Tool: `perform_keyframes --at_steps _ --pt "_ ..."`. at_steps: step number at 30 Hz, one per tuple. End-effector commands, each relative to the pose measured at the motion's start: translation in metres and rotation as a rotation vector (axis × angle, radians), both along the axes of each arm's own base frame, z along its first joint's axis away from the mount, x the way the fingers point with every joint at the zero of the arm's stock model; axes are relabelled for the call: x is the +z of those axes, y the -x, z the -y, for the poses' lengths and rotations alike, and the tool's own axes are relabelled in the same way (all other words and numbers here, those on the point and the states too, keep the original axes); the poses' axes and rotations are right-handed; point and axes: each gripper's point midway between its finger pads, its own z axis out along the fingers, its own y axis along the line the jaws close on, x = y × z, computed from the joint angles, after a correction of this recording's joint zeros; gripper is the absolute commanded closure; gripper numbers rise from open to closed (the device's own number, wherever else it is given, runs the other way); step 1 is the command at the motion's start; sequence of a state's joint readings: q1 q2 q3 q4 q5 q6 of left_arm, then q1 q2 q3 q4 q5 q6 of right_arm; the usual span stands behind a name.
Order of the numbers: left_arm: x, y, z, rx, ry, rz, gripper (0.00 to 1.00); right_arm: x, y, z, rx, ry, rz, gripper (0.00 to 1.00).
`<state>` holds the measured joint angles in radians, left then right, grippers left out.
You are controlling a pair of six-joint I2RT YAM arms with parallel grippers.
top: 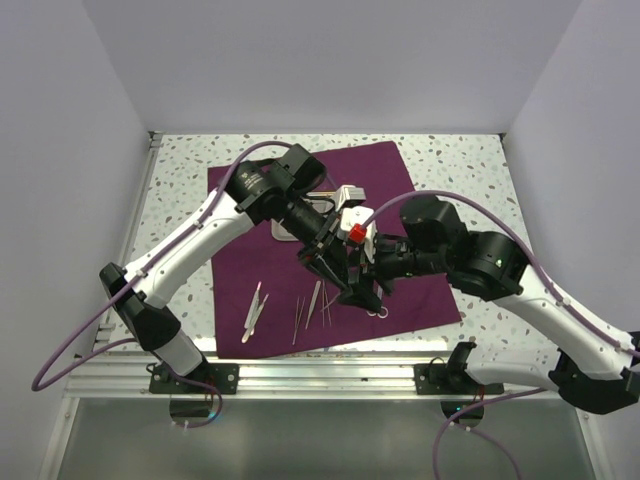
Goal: Open and lay out the surgical kit
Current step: Place the medical item in the surgical kit.
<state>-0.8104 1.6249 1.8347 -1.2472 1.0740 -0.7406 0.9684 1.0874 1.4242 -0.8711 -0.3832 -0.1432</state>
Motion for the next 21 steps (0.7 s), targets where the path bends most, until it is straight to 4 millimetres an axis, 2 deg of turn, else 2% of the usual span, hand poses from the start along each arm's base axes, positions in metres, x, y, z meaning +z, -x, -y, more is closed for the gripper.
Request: perform_keyframes --at_steps 1,5,6,10,11,12,17,21 --pt "0.021 0.006 0.001 -0.025 0.064 -0.020 1.00 0.003 -0.017 -0.016 -0.021 -0.018 0.071 0.25" --pt "0.020 0.008 0.000 -0.030 0.060 -0.018 1.00 -0.001 -0.021 -0.018 -0.033 -0.010 0.078 0.44" --pt "0.020 0.008 -0.001 -0.028 0.059 -0.019 1.00 -0.001 -0.022 -0.017 -0.037 -0.009 0.080 0.54" --pt "0.021 0.009 -0.002 -0.030 0.064 -0.012 1.00 -0.002 -0.020 -0.013 -0.045 -0.006 0.083 0.78" --pt "0.021 0.009 -0.002 -0.030 0.064 -0.011 1.00 -0.004 -0.020 -0.012 -0.047 -0.002 0.080 0.86" --pt "0.021 0.009 -0.003 -0.027 0.063 -0.010 1.00 -0.003 -0.019 -0.010 -0.050 -0.006 0.080 1.00" --pt "0.022 0.005 -0.003 -0.008 0.060 0.005 1.00 -0.005 -0.015 0.002 -0.075 0.005 0.075 1.00" --pt "0.018 -0.011 -0.004 0.043 0.035 0.031 1.00 -0.007 -0.014 0.013 -0.125 0.027 0.055 1.00"
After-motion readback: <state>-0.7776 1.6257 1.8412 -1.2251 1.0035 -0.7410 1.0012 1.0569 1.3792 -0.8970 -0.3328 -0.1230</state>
